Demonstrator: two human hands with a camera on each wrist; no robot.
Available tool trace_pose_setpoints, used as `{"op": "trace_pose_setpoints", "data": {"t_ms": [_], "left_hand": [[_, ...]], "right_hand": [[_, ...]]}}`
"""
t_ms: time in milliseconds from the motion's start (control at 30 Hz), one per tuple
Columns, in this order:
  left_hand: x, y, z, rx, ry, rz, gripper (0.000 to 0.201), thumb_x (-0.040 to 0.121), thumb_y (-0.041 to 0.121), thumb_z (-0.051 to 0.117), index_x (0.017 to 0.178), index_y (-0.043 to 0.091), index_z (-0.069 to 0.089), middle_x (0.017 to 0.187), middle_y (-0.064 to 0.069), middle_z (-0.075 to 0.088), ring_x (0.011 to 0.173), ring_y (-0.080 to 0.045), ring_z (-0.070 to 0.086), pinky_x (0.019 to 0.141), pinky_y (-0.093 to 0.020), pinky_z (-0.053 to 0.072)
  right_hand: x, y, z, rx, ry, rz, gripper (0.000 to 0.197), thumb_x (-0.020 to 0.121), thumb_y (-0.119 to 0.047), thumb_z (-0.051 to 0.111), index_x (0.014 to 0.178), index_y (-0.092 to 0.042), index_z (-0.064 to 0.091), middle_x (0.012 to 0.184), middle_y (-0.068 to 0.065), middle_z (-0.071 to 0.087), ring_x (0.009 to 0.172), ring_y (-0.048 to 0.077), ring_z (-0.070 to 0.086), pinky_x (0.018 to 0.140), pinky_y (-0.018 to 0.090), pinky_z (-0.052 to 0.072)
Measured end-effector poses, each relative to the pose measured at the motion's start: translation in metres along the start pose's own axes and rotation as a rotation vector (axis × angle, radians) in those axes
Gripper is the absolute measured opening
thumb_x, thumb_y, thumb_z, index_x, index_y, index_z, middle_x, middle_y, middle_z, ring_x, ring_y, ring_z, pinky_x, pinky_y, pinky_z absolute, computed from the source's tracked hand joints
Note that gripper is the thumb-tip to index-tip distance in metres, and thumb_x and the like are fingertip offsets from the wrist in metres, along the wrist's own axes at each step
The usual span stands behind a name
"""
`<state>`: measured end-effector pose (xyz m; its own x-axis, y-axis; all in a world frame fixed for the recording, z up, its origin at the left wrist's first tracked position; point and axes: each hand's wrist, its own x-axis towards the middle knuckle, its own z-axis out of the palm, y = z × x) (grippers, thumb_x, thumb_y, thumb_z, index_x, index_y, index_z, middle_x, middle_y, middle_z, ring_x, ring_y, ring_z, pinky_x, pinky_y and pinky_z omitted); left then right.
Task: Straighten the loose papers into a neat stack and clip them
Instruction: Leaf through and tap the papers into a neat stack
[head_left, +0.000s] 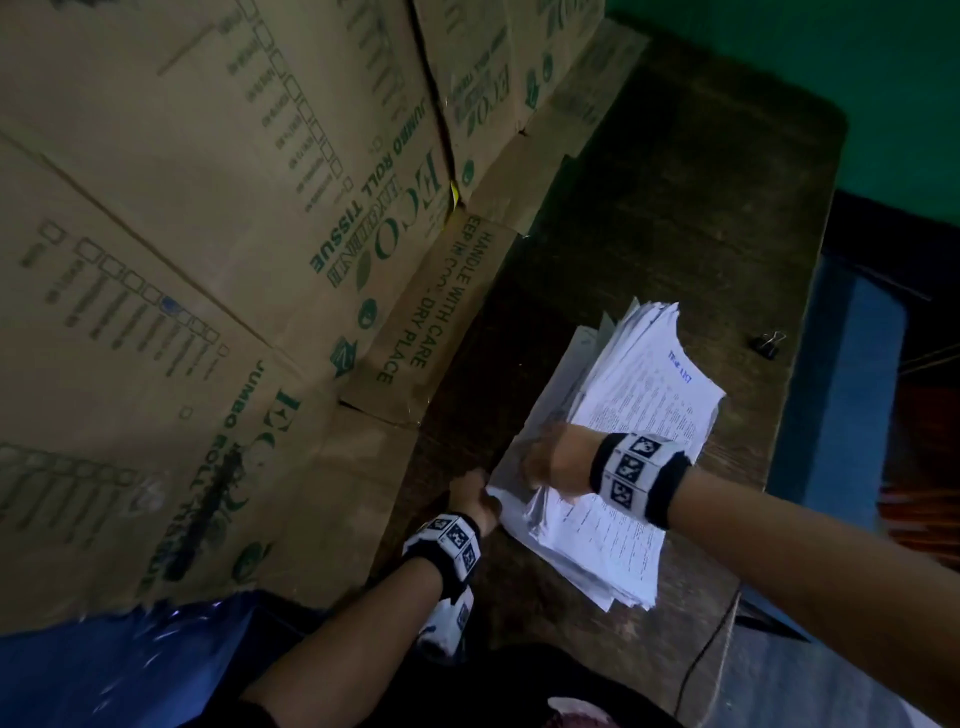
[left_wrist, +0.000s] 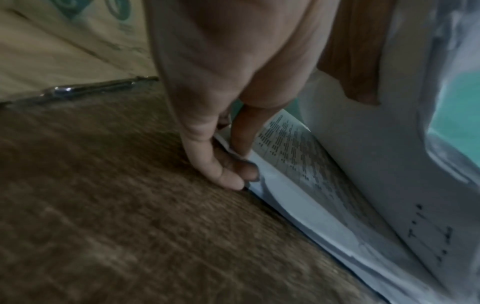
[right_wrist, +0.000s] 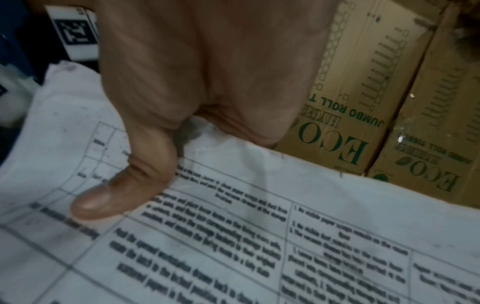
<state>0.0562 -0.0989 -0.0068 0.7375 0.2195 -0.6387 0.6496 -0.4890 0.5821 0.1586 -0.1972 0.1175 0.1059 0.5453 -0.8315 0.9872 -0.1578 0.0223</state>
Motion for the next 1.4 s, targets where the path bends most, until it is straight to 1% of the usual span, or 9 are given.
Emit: {"op": "trace_pose_setpoints", "data": {"t_ms": [133, 300, 433, 567, 700, 800, 1100, 1267, 1400], "left_hand": [[-0.001, -0.002, 0.006, -0.170, -0.020, -0.036, 0.026, 0.095, 0.006, 0.050, 0.118, -0.003, 0.058, 0.108, -0.017, 0.065, 0.091, -0.021, 0.053, 0.071, -0.025, 0.043], [0.002, -0.001, -0.004, 0.085, -0.125, -0.019, 0.031, 0.094, 0.026, 0.050, 0.119, 0.009, 0.059, 0.120, -0.015, 0.063, 0.111, -0.032, 0.059, 0.091, -0.034, 0.048], [0.014, -0.001, -0.019, 0.137, -0.100, -0.018, 0.024, 0.094, 0.021, 0.046, 0.107, 0.010, 0.062, 0.118, -0.017, 0.064, 0.107, -0.033, 0.060, 0.091, -0.035, 0.047], [0.035, 0.022, -0.033, 0.107, 0.014, 0.035, 0.033, 0.100, 0.026, 0.040, 0.122, 0.008, 0.055, 0.129, -0.015, 0.049, 0.117, -0.032, 0.050, 0.101, -0.039, 0.040], [0.065, 0.065, -0.024, 0.183, -0.019, 0.057, 0.047, 0.102, 0.036, 0.031, 0.137, 0.008, 0.043, 0.140, -0.022, 0.035, 0.131, -0.041, 0.033, 0.112, -0.046, 0.026], [0.076, 0.099, 0.003, 0.264, -0.033, 0.076, 0.054, 0.099, 0.032, 0.014, 0.136, 0.001, 0.041, 0.139, -0.027, 0.033, 0.128, -0.044, 0.030, 0.110, -0.048, 0.024], [0.072, 0.131, 0.016, 0.182, -0.144, 0.092, 0.072, 0.086, 0.028, 0.063, 0.142, 0.019, 0.018, 0.143, -0.014, 0.030, 0.122, -0.030, 0.039, 0.100, -0.037, 0.036], [0.085, 0.128, 0.018, -0.094, -0.293, -0.064, 0.098, 0.076, 0.033, 0.078, 0.149, 0.017, 0.014, 0.142, -0.003, 0.043, 0.127, -0.024, 0.045, 0.103, -0.035, 0.038], [0.127, 0.074, 0.034, -0.238, -0.410, -0.123, 0.119, 0.034, 0.060, 0.091, 0.136, 0.019, 0.046, 0.137, -0.006, 0.055, 0.121, -0.024, 0.055, 0.104, -0.047, 0.043]], "right_hand": [[0.032, -0.006, -0.001, 0.045, -0.050, -0.065, 0.059, 0.085, -0.011, 0.068, 0.139, -0.022, 0.047, 0.134, 0.004, 0.057, 0.128, 0.029, 0.048, 0.109, 0.039, 0.035], [0.064, -0.003, 0.015, 0.063, -0.022, -0.106, 0.062, 0.077, -0.019, 0.077, 0.134, -0.020, 0.052, 0.137, 0.002, 0.053, 0.129, 0.025, 0.044, 0.107, 0.042, 0.029], [0.051, 0.004, 0.041, 0.418, 0.425, 0.002, 0.065, 0.072, -0.027, 0.080, 0.131, -0.032, 0.053, 0.136, -0.005, 0.050, 0.132, 0.018, 0.036, 0.106, 0.046, 0.025], [0.005, 0.009, 0.126, 1.148, 1.036, 0.875, 0.052, 0.083, -0.045, 0.069, 0.130, -0.028, 0.052, 0.136, 0.000, 0.049, 0.126, 0.019, 0.045, 0.106, 0.047, 0.037], [-0.014, 0.023, 0.207, 1.938, 0.568, 1.565, 0.071, 0.096, -0.055, 0.039, 0.150, -0.010, 0.025, 0.158, 0.019, 0.015, 0.145, 0.037, 0.014, 0.115, 0.050, 0.017], [0.012, 0.028, 0.208, 1.936, 0.589, 1.547, 0.071, 0.097, -0.053, 0.039, 0.147, -0.005, 0.026, 0.154, 0.019, 0.022, 0.143, 0.035, 0.019, 0.113, 0.049, 0.020], [0.008, 0.030, 0.224, 2.277, 0.863, 1.323, 0.073, 0.082, -0.023, 0.074, 0.136, -0.005, 0.030, 0.140, 0.017, 0.035, 0.126, 0.036, 0.041, 0.098, 0.044, 0.040], [0.014, 0.028, 0.262, 2.694, 0.827, 1.084, 0.104, 0.042, -0.041, 0.097, 0.126, -0.006, 0.046, 0.124, 0.011, 0.062, 0.107, 0.029, 0.063, 0.093, 0.055, 0.050], [-0.022, 0.019, 0.228, 2.623, 0.996, 0.963, 0.051, 0.069, -0.006, 0.084, 0.111, -0.007, 0.055, 0.108, 0.017, 0.069, 0.095, 0.031, 0.068, 0.088, 0.054, 0.054]]}}
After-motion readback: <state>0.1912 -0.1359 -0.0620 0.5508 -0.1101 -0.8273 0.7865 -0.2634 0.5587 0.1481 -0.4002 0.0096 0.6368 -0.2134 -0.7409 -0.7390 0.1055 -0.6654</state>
